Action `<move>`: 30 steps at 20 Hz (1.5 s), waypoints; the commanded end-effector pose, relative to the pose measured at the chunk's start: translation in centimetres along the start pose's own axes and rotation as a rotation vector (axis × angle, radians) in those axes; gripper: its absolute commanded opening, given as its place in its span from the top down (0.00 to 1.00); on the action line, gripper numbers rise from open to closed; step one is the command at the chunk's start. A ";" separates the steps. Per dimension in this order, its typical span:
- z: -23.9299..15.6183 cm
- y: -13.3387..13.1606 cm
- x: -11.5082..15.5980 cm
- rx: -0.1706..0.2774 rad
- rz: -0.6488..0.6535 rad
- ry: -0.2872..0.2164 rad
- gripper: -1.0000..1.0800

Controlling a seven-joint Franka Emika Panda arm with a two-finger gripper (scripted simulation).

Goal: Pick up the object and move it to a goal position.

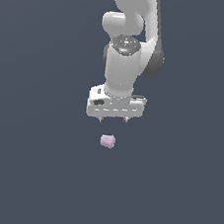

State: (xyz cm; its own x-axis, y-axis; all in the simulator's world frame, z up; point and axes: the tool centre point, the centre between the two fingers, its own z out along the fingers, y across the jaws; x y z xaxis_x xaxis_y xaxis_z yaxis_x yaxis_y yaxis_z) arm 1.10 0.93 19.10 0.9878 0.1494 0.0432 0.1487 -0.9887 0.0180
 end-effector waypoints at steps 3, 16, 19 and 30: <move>0.7 0.1 0.1 -0.002 -0.076 -0.004 0.04; 3.6 0.6 0.5 0.000 -0.414 -0.021 0.04; 4.3 0.7 0.6 0.002 -0.496 -0.024 0.04; 6.9 1.0 0.8 0.015 -0.795 -0.032 0.04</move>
State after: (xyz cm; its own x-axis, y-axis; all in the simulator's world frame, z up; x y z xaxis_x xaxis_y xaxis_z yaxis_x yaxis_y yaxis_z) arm 2.32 -0.01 12.59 0.6199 0.7847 -0.0045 0.7846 -0.6197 0.0203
